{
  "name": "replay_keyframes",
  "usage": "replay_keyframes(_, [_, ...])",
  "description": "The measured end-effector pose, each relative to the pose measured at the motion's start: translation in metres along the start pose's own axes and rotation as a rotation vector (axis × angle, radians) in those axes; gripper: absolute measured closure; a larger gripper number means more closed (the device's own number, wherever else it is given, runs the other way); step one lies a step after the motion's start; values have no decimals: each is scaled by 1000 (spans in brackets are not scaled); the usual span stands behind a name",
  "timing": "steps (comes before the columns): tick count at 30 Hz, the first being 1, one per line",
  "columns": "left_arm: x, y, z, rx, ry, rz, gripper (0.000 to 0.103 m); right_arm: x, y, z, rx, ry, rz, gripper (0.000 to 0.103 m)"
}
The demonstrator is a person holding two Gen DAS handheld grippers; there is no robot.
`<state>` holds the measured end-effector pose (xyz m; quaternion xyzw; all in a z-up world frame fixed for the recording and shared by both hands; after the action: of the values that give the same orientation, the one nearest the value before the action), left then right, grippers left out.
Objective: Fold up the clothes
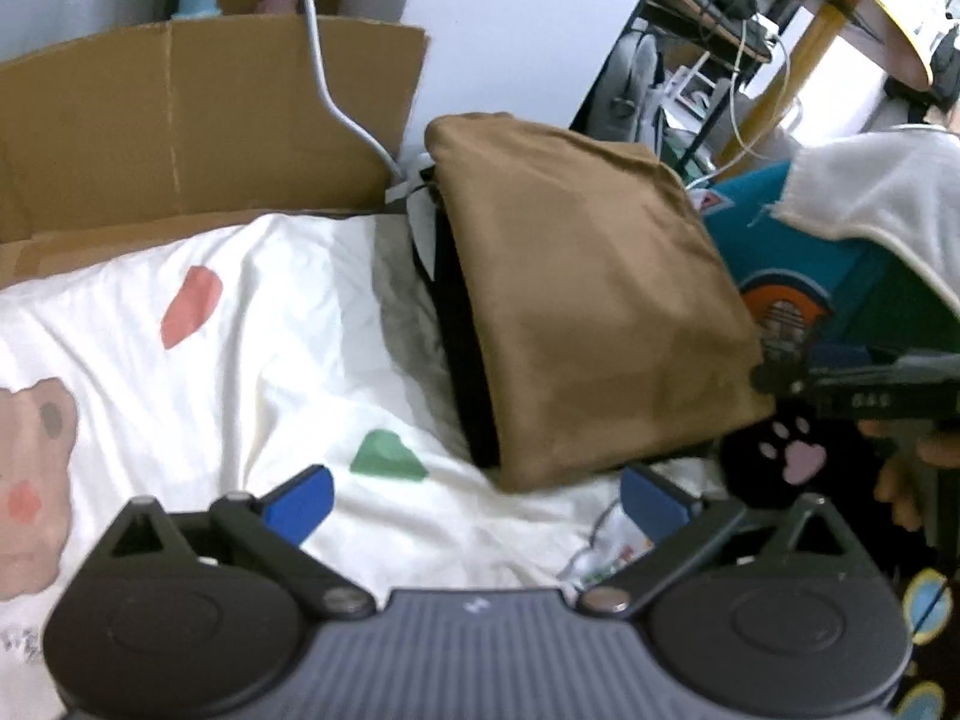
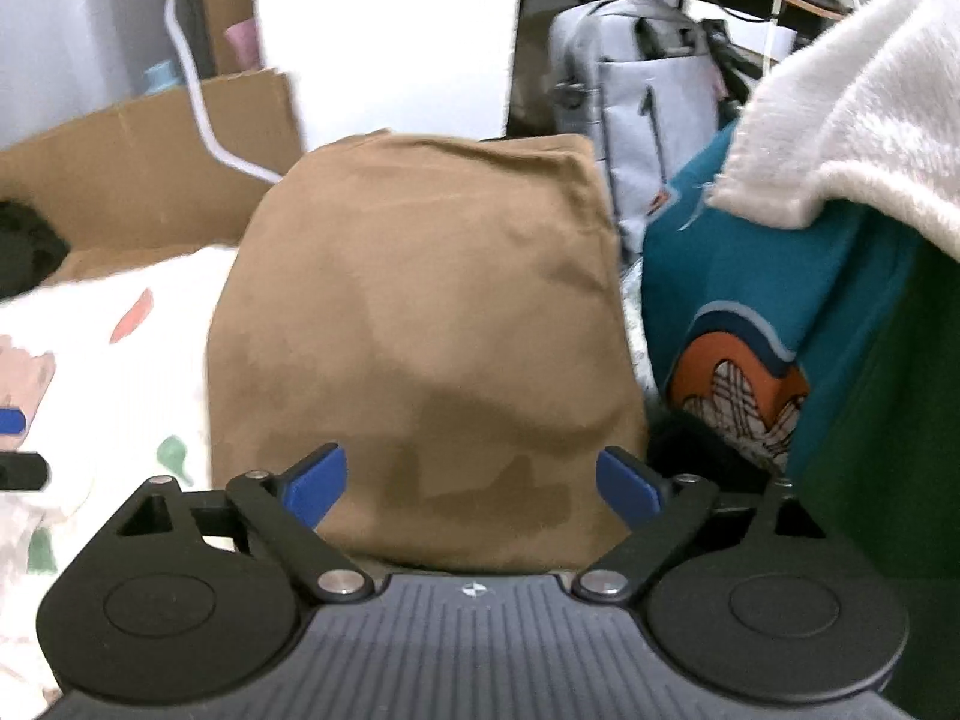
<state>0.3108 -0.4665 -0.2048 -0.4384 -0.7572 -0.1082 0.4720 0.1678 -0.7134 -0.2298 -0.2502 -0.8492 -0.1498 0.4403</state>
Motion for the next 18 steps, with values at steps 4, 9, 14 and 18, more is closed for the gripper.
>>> replay_keyframes(4, [33,-7,0,-40,-9,-61,0,7,1,1,-33,37,2,0])
replay_keyframes(9, [61,-6,2,-16,54,-130,0,24,1,-9,-23,54,16,0])
replay_keyframes(14, [89,-3,-1,48,32,-163,0,55,5,-23,-68,37,20,0])
replay_keyframes(18, [117,-9,-1,62,17,-153,0,81,20,-28,-92,25,-2,0])
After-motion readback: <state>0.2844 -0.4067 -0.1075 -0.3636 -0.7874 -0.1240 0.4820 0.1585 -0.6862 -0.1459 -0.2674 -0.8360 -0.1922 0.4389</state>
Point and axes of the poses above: each gripper's, at about its wrist camera, not at the fingertips, and x roughly against the way its jaws point, y to its left, z to its underside, the point moved 9 cm from there along -x, roughly the way its jaws point, and after that the axes turned 6 degrees about -x, right-handed, at the moved point
